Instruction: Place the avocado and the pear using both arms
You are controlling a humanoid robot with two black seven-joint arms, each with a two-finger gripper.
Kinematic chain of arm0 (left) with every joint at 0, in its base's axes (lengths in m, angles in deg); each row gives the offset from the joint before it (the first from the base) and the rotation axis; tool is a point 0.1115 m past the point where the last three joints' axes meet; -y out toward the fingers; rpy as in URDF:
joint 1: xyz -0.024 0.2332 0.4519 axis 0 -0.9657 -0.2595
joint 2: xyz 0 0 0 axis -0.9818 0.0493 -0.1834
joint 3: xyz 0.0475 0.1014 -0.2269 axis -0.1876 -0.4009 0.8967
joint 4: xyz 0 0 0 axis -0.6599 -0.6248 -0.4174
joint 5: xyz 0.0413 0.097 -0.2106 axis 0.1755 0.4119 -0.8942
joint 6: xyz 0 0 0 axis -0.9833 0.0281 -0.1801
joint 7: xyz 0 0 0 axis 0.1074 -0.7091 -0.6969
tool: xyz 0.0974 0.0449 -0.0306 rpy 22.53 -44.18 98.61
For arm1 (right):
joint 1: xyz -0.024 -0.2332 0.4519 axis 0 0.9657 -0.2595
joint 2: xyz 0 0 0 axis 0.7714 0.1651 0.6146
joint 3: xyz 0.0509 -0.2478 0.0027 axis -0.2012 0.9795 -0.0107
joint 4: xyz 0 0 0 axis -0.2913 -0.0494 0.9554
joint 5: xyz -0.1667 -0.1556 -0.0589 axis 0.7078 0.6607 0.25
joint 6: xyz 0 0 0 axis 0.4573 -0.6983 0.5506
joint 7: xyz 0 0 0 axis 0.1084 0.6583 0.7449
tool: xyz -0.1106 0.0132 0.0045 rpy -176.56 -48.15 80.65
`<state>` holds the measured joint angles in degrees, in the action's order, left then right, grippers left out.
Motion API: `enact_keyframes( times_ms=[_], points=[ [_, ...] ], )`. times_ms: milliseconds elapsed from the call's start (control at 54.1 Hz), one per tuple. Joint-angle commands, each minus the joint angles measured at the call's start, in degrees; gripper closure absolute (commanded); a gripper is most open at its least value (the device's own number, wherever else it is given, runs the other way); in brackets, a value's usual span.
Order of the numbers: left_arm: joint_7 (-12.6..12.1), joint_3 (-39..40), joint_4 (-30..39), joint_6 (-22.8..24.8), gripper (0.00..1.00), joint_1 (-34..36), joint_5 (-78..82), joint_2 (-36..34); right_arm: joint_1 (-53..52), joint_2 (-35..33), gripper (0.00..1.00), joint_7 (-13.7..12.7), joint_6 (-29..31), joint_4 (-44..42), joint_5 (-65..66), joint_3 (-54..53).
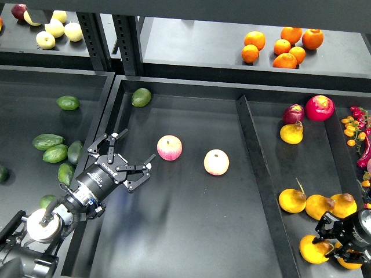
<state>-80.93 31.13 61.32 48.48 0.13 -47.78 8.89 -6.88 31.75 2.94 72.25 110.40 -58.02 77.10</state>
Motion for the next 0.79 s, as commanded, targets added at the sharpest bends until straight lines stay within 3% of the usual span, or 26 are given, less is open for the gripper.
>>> enact_keyframes(
  times_ms=[0,166,425,776],
  points=[
    [0.0,0.0,0.0,0.0,0.01,0.0,0.0,0.0,-0.1,0.0,0.48,0.0,0.0,0.0,0.0,-0.1],
    [0.0,0.0,0.0,0.0,0.01,0.0,0.0,0.0,-0.2,-0.3,0.39,0.0,0.0,0.1,0.0,-0.2],
    [0.0,0.0,0.0,0.0,0.01,0.0,0.0,0.0,-3.2,-1.8,0.01,0.0,0.0,3.1,-0.9,-0.3],
    [0.0,0.0,0.1,0.0,0.01,-0.1,0.0,0.0,-9.4,-7.9,0.01,0.0,0.0,6.0,-7.0,-0.7]
  ],
)
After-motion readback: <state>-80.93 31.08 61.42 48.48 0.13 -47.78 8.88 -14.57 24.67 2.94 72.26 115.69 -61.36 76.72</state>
